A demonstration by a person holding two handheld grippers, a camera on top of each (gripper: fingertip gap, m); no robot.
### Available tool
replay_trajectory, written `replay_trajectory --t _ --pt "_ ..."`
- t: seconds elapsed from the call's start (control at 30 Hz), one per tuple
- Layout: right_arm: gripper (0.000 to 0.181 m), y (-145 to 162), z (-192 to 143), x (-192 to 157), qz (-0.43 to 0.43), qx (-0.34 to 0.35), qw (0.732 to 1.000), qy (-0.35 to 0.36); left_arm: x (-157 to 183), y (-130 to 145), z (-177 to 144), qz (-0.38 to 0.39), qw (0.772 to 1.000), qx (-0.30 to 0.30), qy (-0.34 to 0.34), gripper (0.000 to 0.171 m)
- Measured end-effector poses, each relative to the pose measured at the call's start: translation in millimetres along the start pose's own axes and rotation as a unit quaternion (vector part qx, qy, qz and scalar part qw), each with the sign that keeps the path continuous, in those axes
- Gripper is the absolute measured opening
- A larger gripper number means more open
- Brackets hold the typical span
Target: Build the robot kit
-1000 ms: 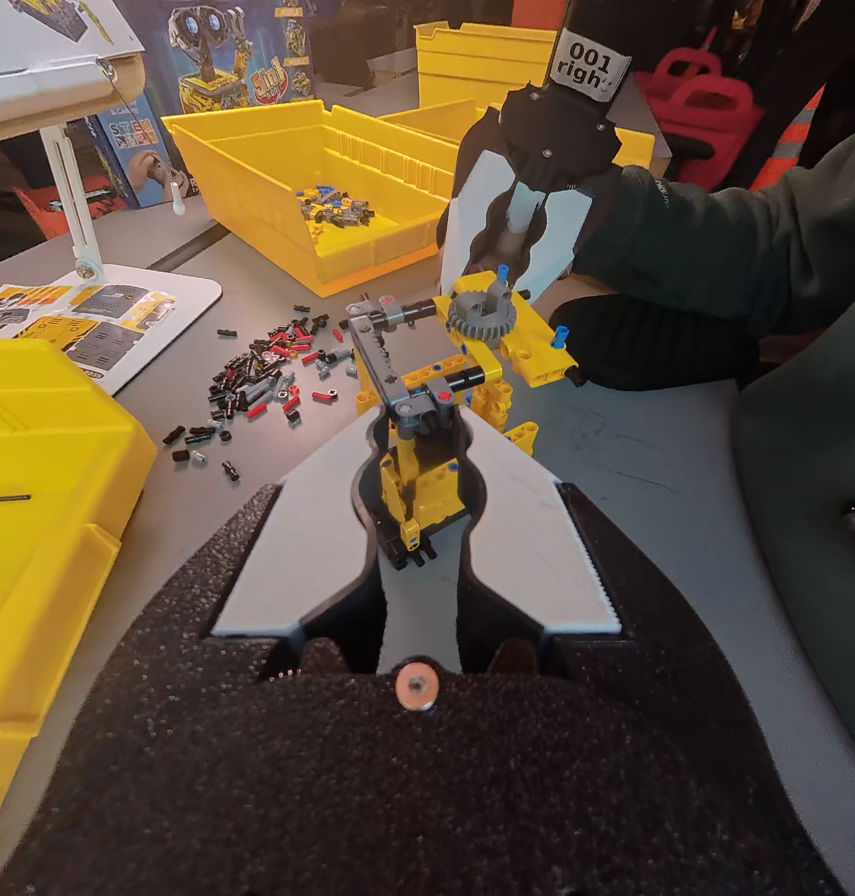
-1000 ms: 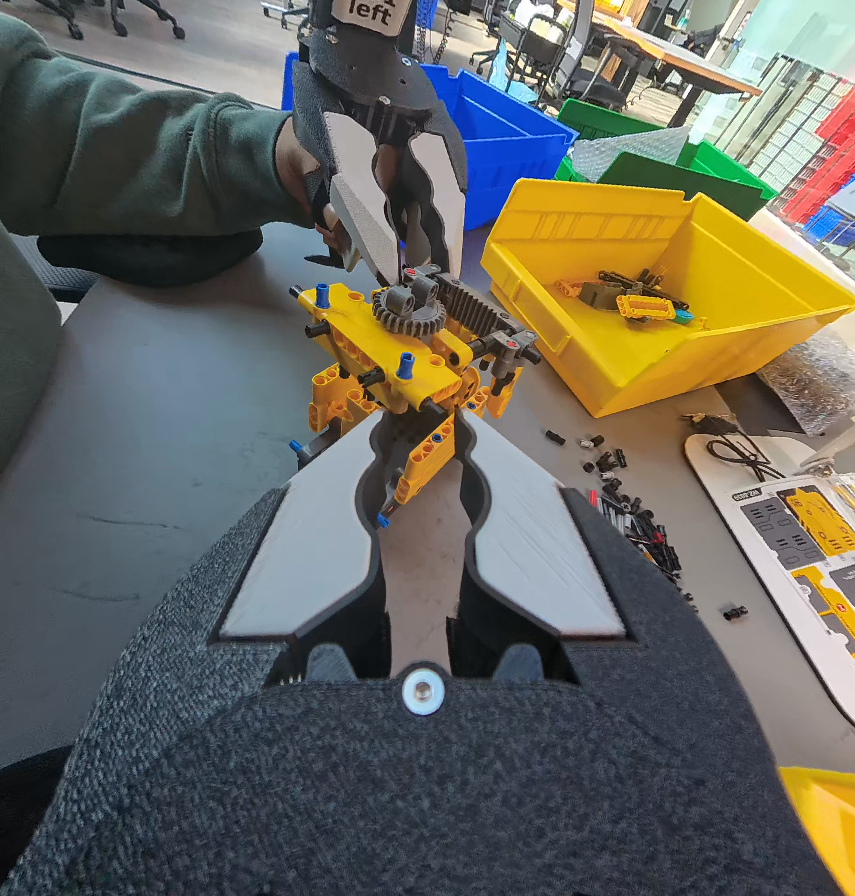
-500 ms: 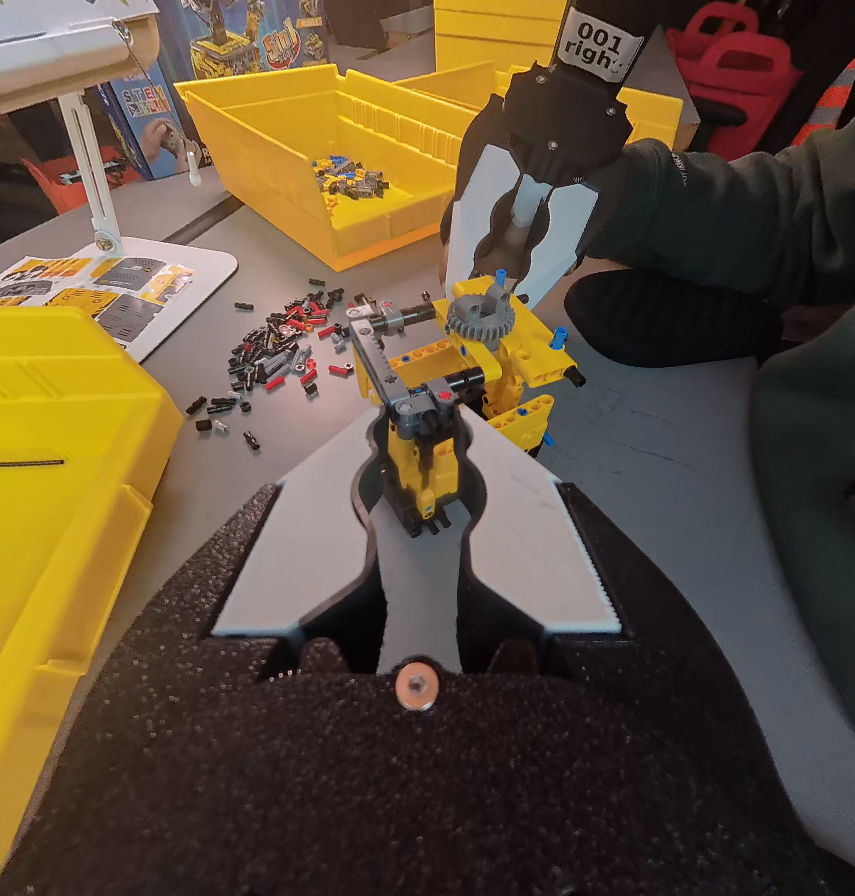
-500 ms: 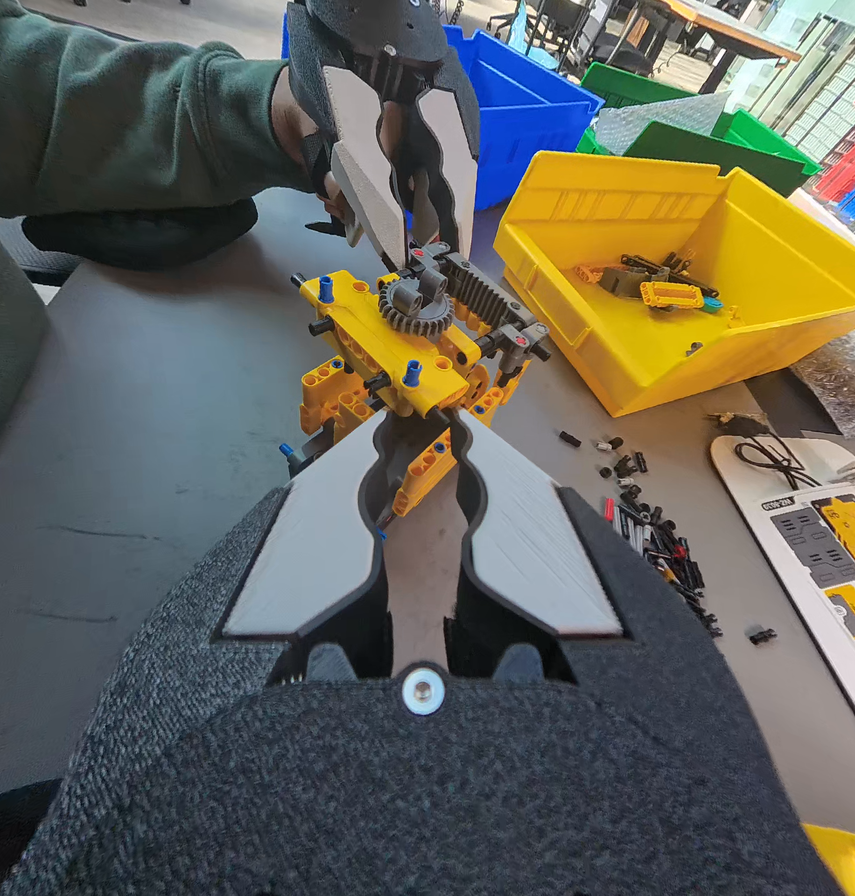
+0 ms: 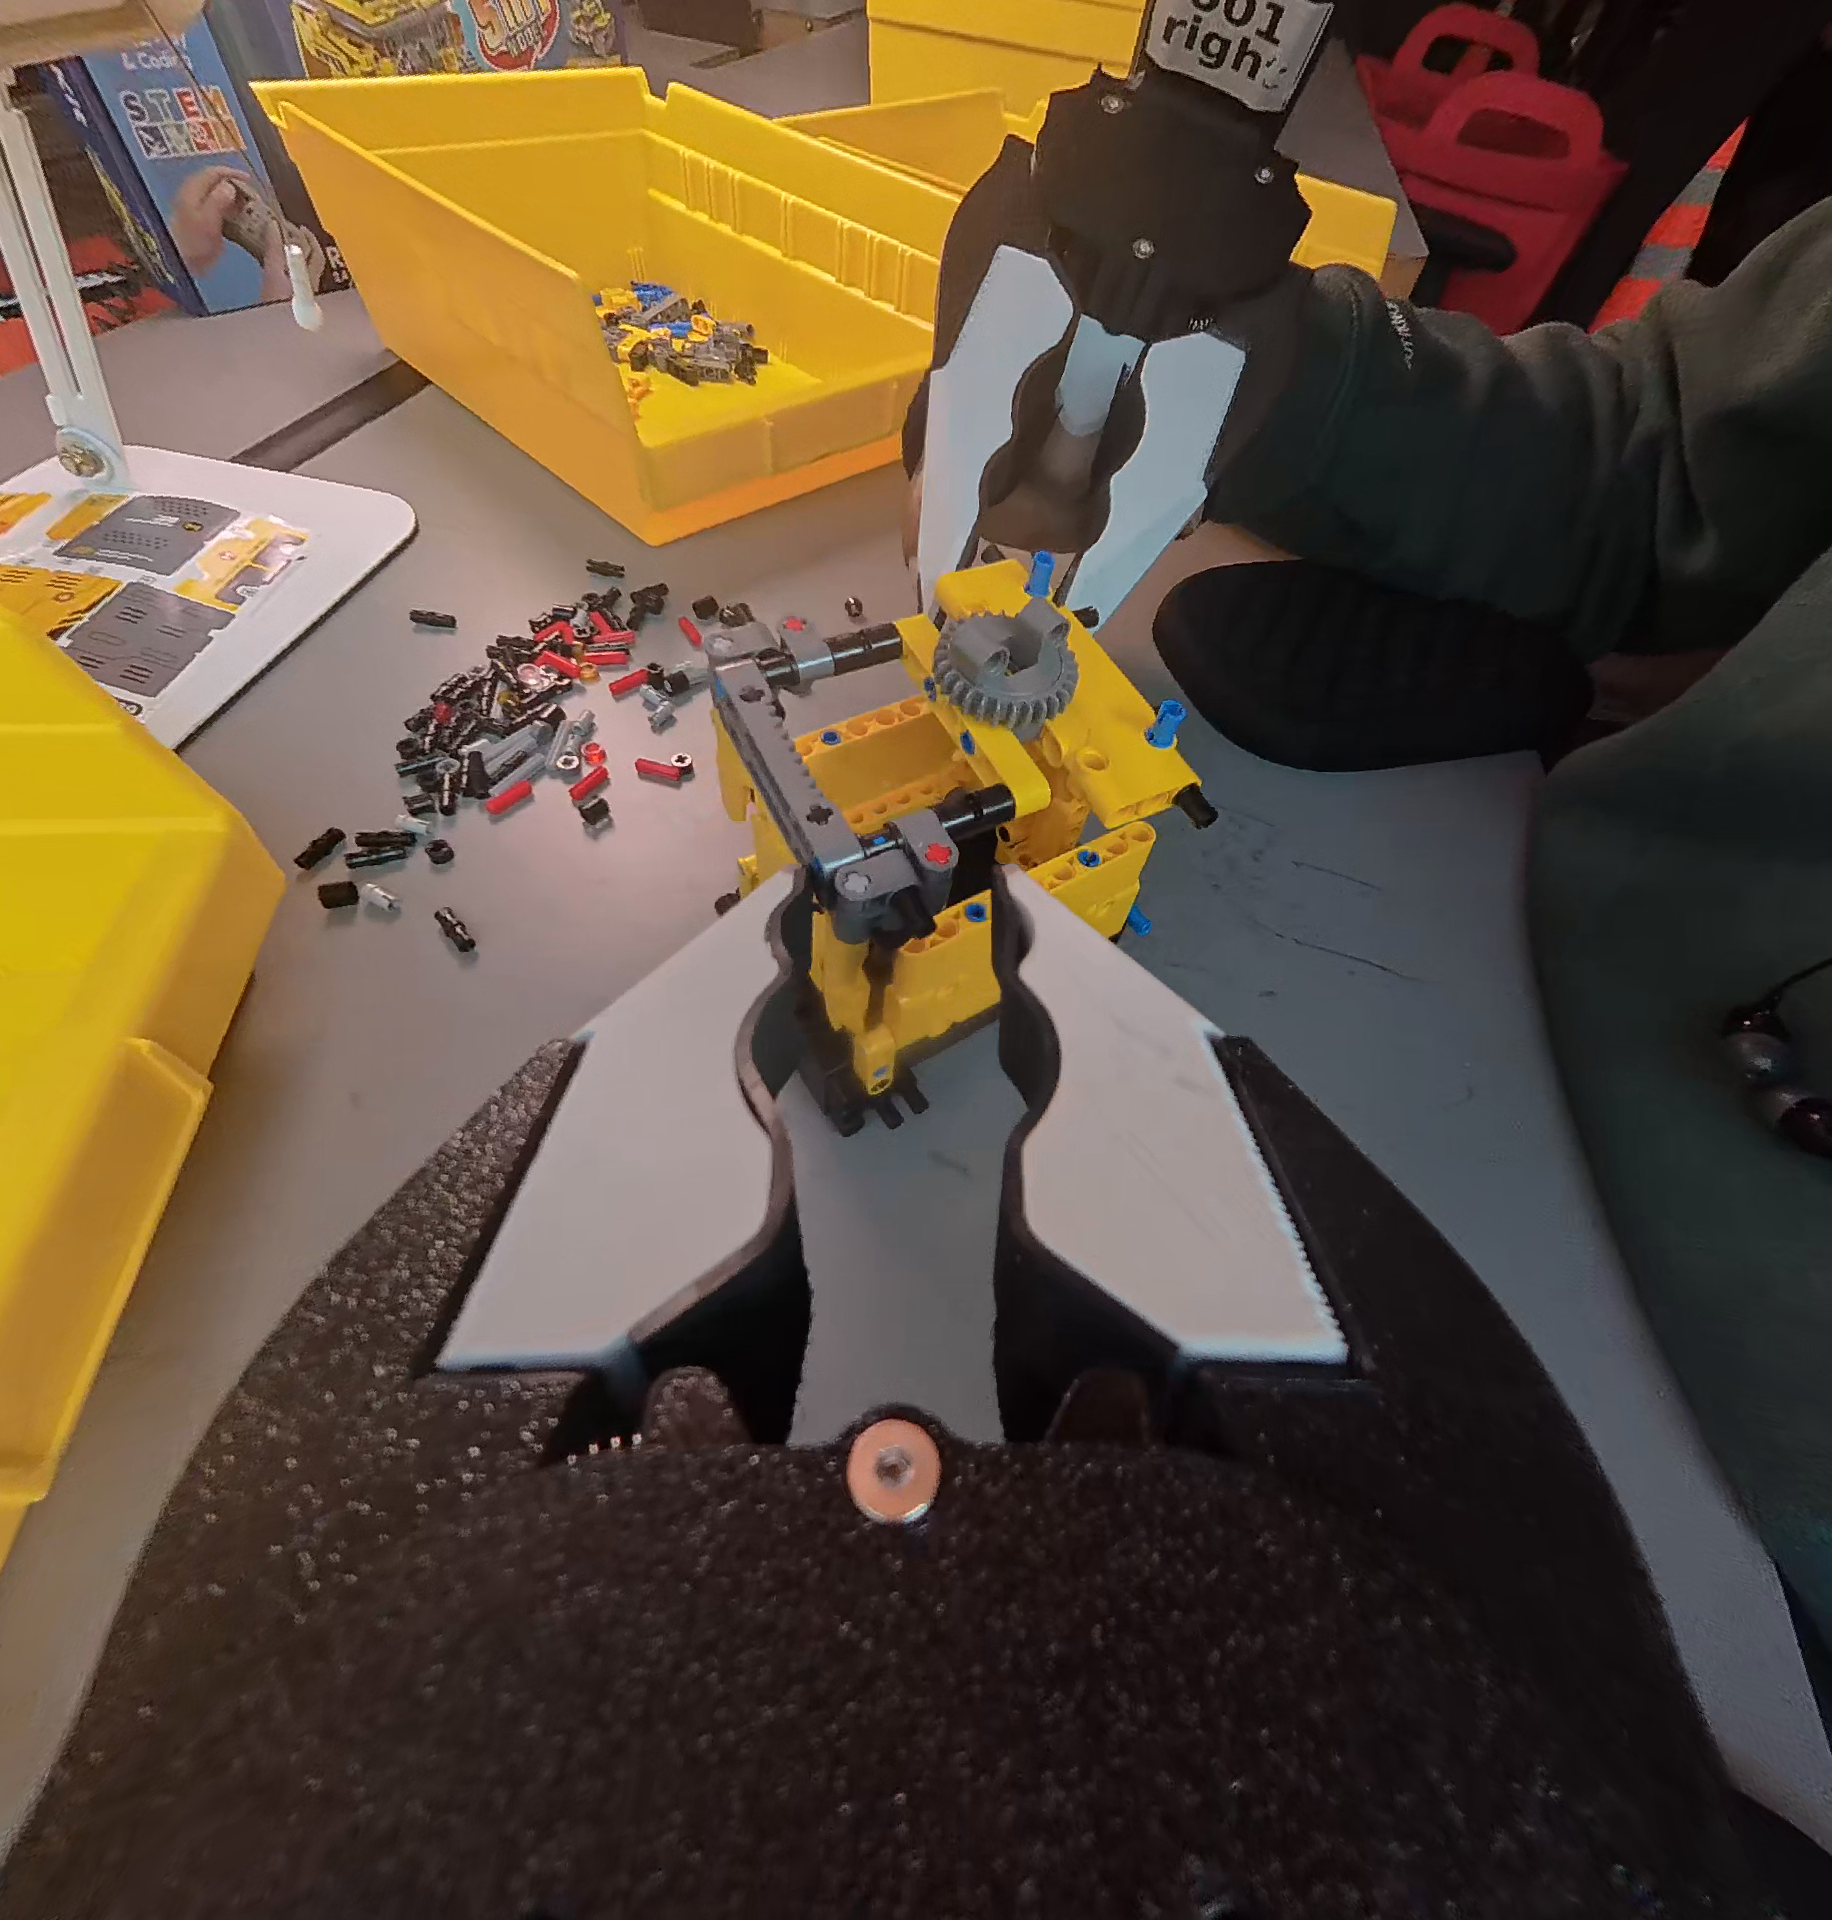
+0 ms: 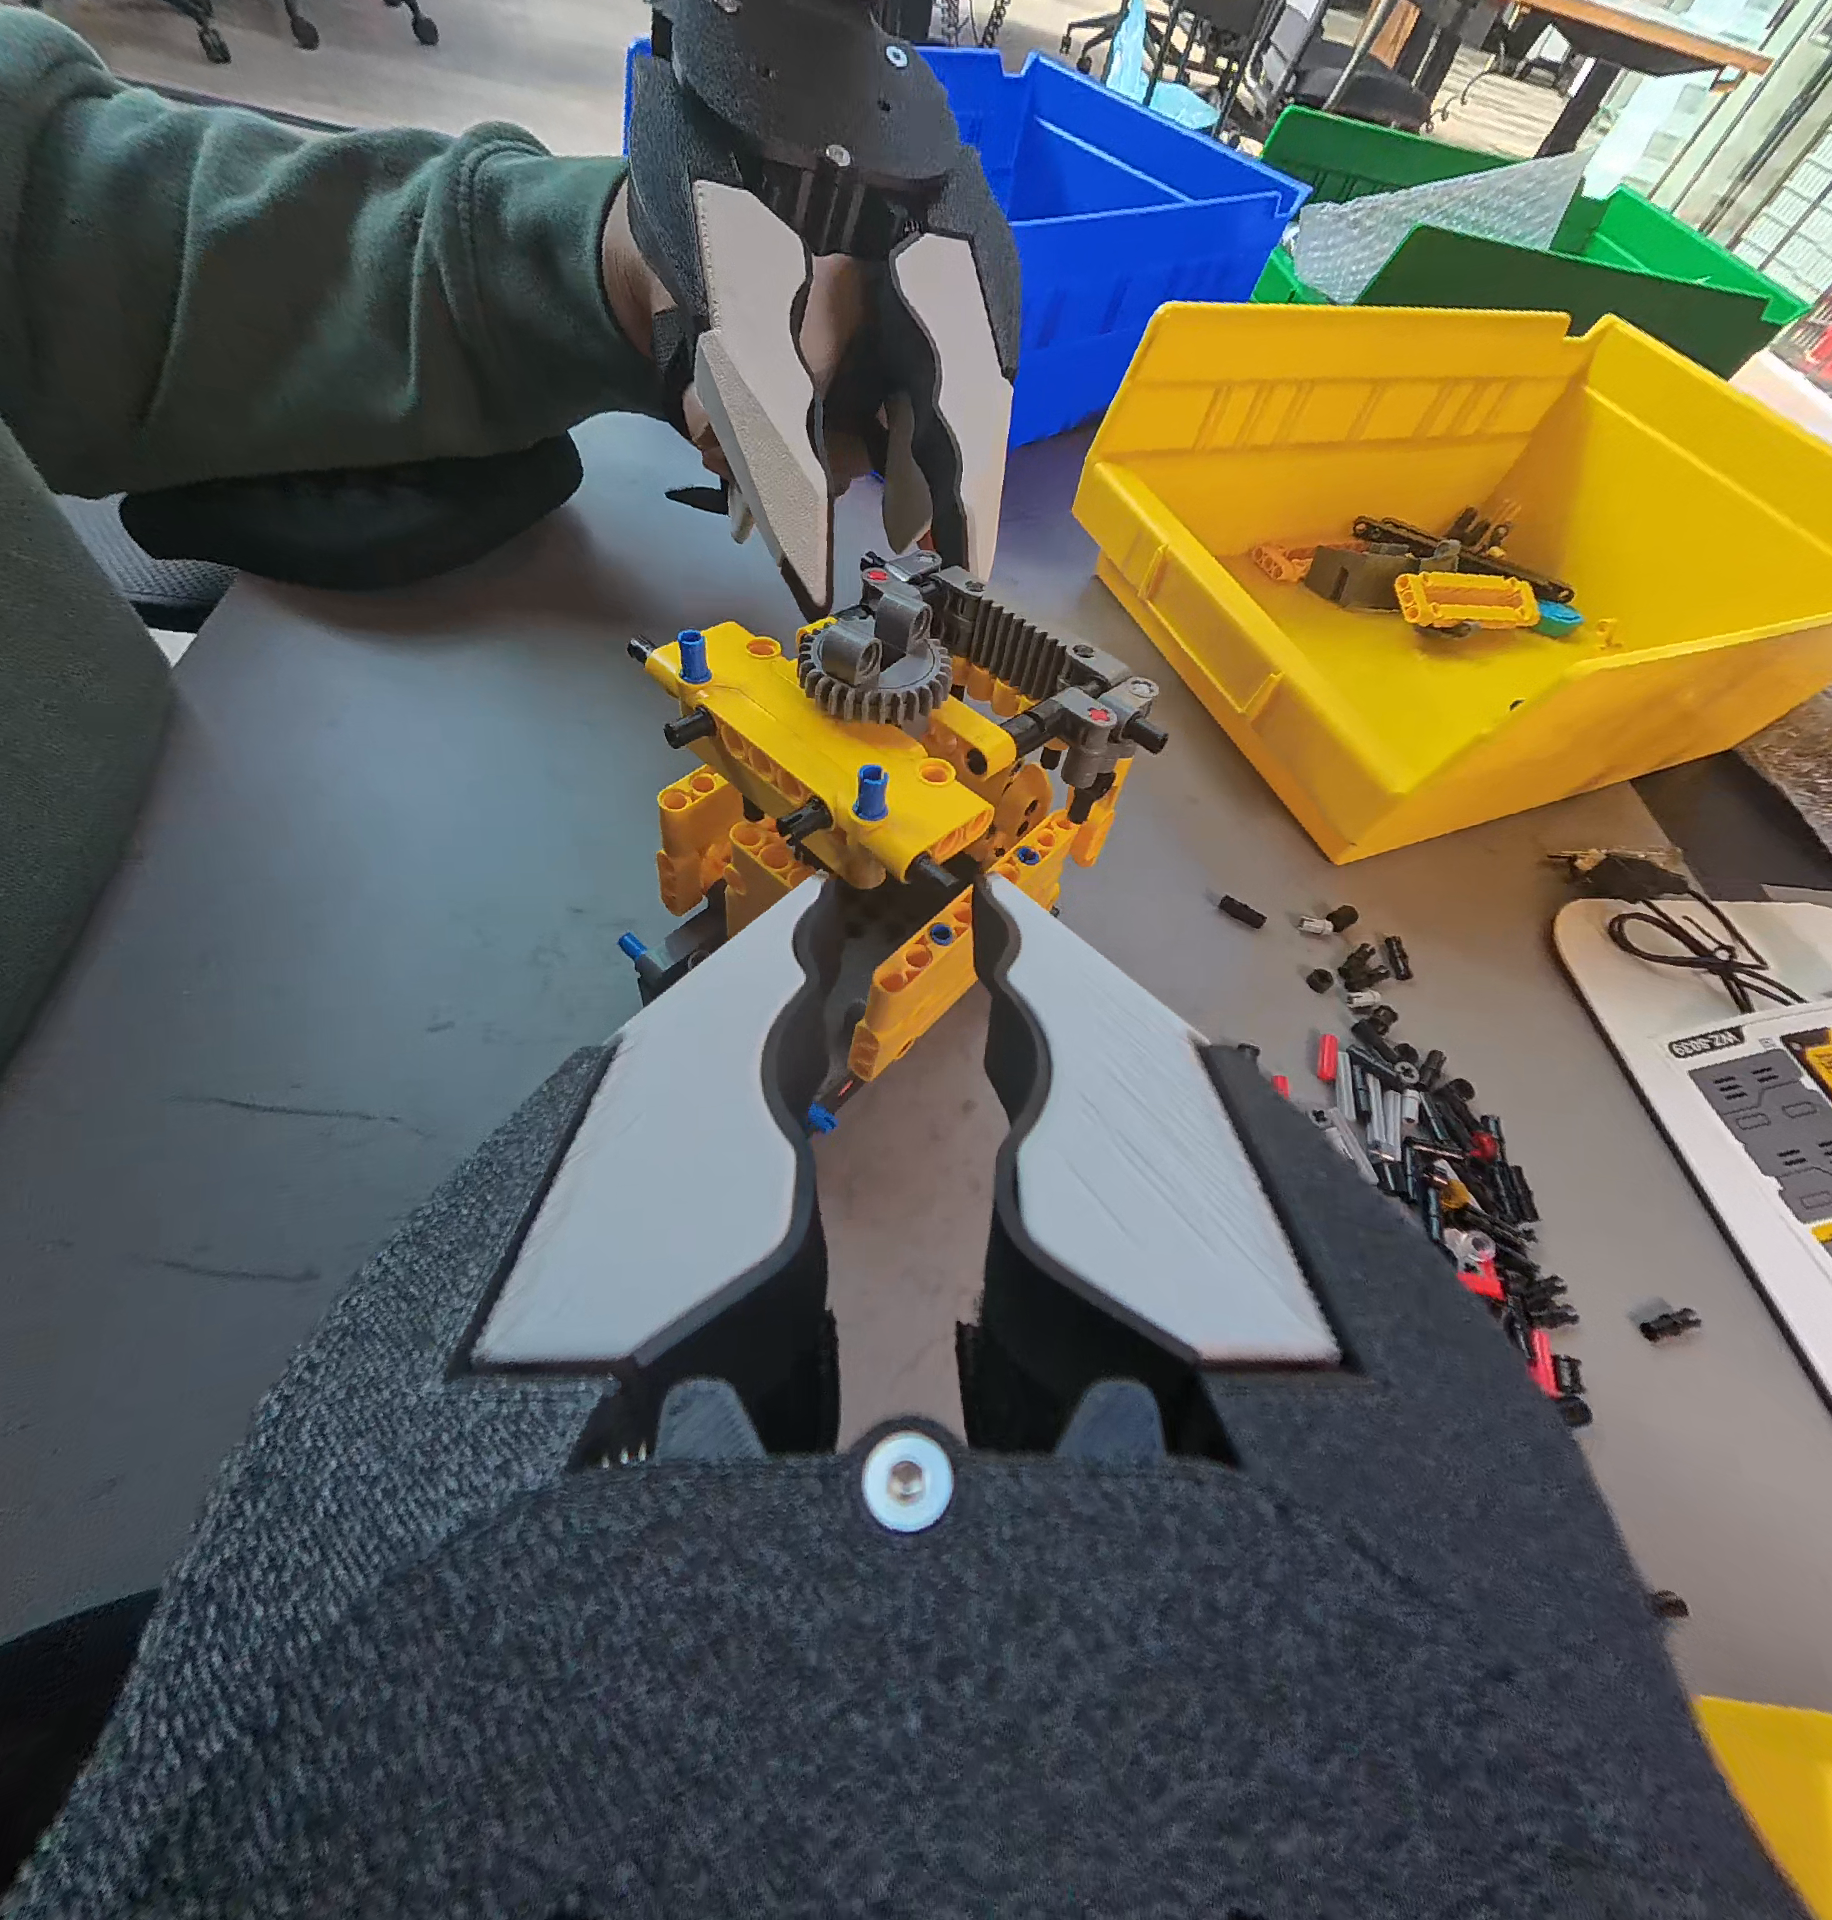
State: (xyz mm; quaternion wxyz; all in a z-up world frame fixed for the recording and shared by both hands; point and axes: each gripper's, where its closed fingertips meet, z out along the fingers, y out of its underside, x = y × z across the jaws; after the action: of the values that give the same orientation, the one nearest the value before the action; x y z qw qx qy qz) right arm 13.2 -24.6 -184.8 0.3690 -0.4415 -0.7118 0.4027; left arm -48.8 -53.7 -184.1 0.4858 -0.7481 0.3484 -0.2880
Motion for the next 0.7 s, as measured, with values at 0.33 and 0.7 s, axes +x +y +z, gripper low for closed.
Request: replay_trajectory --t 0.33,0.7 --pt "0.025 2 -4 -2 0.022 0.007 1.0 -0.015 -1 5 -5 -0.033 0.999 -0.005 0.021 0.029" --pt "0.028 10 -2 -1 0.04 -0.005 0.999 -0.02 -4 5 -3 -0.04 0.999 0.0 0.018 0.024"
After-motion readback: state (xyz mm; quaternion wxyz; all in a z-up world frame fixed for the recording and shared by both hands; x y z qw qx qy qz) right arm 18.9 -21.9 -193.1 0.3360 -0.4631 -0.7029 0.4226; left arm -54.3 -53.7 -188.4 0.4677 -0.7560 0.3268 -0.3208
